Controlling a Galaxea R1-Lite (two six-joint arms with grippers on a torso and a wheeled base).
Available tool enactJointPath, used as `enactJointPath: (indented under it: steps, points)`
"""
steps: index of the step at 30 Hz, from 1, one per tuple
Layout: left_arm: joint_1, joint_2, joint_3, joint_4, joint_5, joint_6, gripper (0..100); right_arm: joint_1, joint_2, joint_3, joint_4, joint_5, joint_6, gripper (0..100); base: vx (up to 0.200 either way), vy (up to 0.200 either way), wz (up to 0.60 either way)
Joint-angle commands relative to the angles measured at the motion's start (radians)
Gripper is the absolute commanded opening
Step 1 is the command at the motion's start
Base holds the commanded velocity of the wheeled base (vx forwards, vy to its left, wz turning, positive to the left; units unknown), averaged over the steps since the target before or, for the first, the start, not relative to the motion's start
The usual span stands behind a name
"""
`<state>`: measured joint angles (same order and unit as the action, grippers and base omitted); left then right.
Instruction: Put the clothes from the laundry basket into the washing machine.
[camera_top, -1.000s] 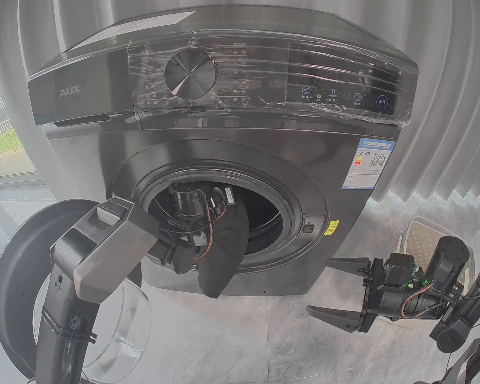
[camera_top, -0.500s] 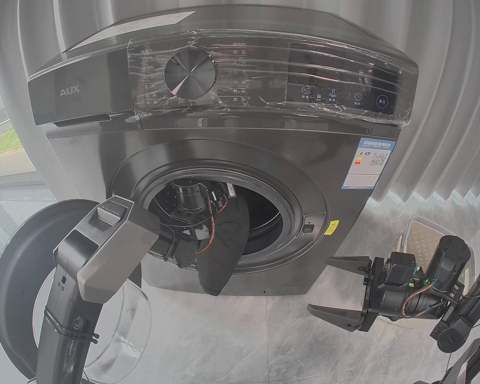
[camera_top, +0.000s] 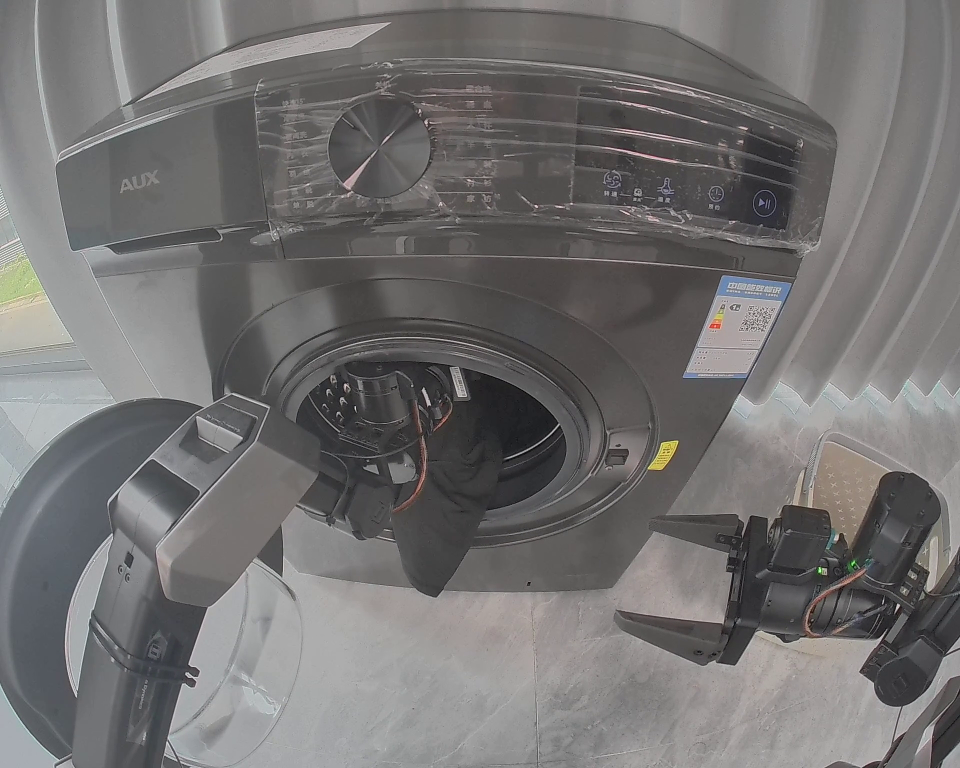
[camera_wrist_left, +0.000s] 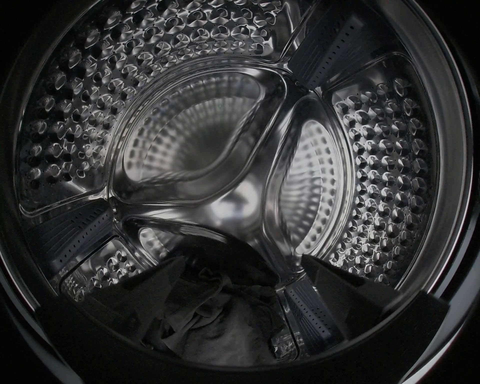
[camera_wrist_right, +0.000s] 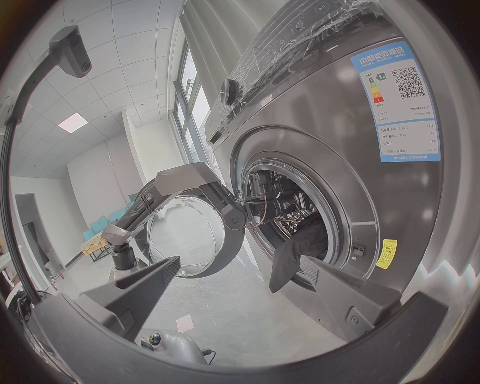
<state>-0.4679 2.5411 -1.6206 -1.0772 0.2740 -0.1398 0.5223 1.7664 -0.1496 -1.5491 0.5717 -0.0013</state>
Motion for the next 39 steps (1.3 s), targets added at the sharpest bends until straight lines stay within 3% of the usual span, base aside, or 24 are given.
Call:
enactJointPath:
  steps: [1, 7, 12, 14, 20, 27, 39]
  points:
    - [0.0, 0.004, 0.015, -0.001, 0.001, 0.002, 100, -0.001, 0.002, 0.001, 0.0, 0.0, 0.0, 100, 0.0, 0.0, 0.0]
    - [-0.008, -0.004, 0.1, -0.001, 0.001, 0.009, 100, 0.001, -0.002, 0.002, 0.0, 0.0, 0.0, 100, 0.0, 0.0, 0.0]
    - [-0.014, -0.012, 0.208, -0.006, -0.001, 0.034, 100, 0.001, -0.002, 0.002, 0.0, 0.0, 0.0, 100, 0.0, 0.0, 0.0]
    - [-0.031, -0.048, 0.324, -0.003, -0.015, 0.04, 100, 0.001, 0.001, 0.002, 0.0, 0.0, 0.0, 100, 0.0, 0.0, 0.0]
    - [-0.035, -0.051, 0.439, -0.007, -0.056, 0.04, 100, 0.008, 0.005, 0.004, 0.0, 0.0, 0.0, 100, 0.0, 0.0, 0.0]
    - [-0.048, -0.047, 0.489, -0.016, -0.087, 0.032, 100, 0.01, 0.005, 0.013, 0.0, 0.0, 0.001, 100, 0.0, 0.0, 0.0]
    - [-0.052, 0.041, 0.444, -0.027, -0.091, 0.031, 100, 0.011, 0.005, 0.013, 0.0, 0.0, 0.001, 100, 0.0, 0.0, 0.0]
